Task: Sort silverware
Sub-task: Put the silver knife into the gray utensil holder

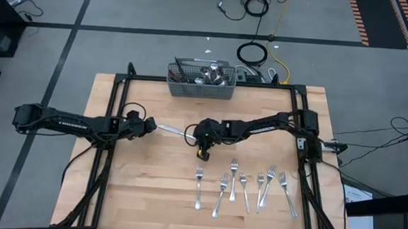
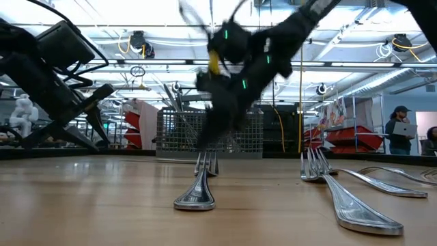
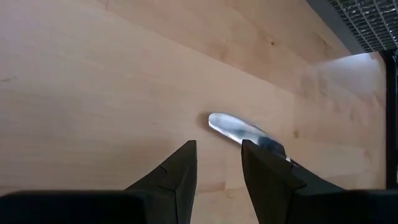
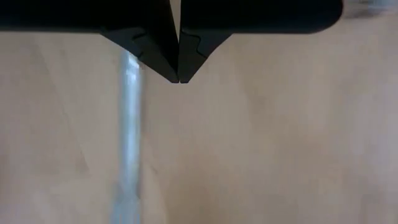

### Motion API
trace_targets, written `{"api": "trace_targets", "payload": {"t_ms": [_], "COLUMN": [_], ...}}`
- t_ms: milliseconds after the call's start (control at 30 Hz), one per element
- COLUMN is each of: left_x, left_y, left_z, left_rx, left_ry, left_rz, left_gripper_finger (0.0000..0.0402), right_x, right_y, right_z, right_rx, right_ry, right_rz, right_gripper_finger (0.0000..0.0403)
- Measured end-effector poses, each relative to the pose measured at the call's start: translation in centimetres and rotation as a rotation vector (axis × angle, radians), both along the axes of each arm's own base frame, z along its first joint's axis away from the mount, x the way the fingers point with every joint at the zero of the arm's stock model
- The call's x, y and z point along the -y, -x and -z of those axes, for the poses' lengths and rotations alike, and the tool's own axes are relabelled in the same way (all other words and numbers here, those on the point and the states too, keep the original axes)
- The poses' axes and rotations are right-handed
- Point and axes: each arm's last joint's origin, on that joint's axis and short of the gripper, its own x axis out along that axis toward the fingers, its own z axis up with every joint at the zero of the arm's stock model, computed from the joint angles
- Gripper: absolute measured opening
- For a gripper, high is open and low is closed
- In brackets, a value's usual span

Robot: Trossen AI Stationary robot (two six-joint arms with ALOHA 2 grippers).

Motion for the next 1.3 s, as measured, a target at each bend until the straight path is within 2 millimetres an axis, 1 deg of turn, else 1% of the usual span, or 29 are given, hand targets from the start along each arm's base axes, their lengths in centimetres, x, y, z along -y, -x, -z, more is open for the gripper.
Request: {"api": "trace_targets", "payload": {"t_ms": [100, 167, 233, 333, 433, 600, 700, 833, 900, 967, 1033, 1100, 1233, 1300], "left_x": [0.0, 0.0, 0.0, 0.0, 0.1, 0.1, 0.1, 0.0, 0.0, 0.0, 0.0, 0.0, 0.0, 0.0], "left_y": [0.0, 0.0, 0.0, 0.0, 0.0, 0.0, -0.1, -0.1, -0.1, -0.1, -0.2, -0.2, -0.5, -0.6], "left_z": [0.0, 0.0, 0.0, 0.0, 0.0, 0.0, 0.0, -0.1, -0.1, -0.1, -0.2, -0.2, -0.5, -0.5], "left_rx": [-0.001, -0.004, -0.003, 0.001, -0.009, -0.019, -0.022, -0.033, -0.031, -0.031, -0.024, -0.018, 0.006, 0.013], "left_ry": [0.000, -0.004, -0.004, -0.004, -0.016, -0.027, -0.037, -0.064, -0.067, -0.069, -0.071, -0.076, -0.096, -0.097], "left_rz": [0.001, 0.005, 0.004, 0.005, 0.024, 0.053, 0.062, 0.076, 0.078, 0.081, 0.081, 0.088, 0.116, 0.116], "left_gripper_finger": [0.0134, 0.0134, 0.0134, 0.0134, 0.0134, 0.0134, 0.0134, 0.0134, 0.0134, 0.0134, 0.0134, 0.0134, 0.0134, 0.0134], "right_x": [-0.7, -0.4, 0.2, 1.1, 1.8, 2.3, 2.3, 2.2, 2.1, 1.7, 1.1, 0.9, 1.3, 1.6], "right_y": [-0.7, -0.9, -0.8, -1.0, -1.0, -2.1, -2.9, -2.9, -2.1, -1.1, -0.2, 0.7, 2.8, 3.5], "right_z": [-2.8, -3.4, -3.1, -3.2, -3.5, -2.8, -2.1, -1.5, -0.4, 1.2, 2.4, 3.2, 4.9, 5.3], "right_rx": [0.050, 0.028, -0.002, 0.020, 0.038, 0.136, 0.205, 0.247, 0.225, 0.220, 0.266, 0.318, 0.343, 0.340], "right_ry": [0.027, 0.071, 0.117, 0.160, 0.176, 0.180, 0.130, 0.133, 0.121, 0.097, 0.075, 0.072, 0.128, 0.183], "right_rz": [-0.041, -0.029, -0.026, -0.017, -0.002, 0.025, 0.048, 0.017, 0.008, 0.012, 0.014, 0.051, 0.155, 0.177], "right_gripper_finger": [0.0000, 0.0000, 0.0002, 0.0022, 0.0059, 0.0131, 0.0155, 0.0153, 0.0147, 0.0143, 0.0143, 0.0143, 0.0142, 0.0142]}}
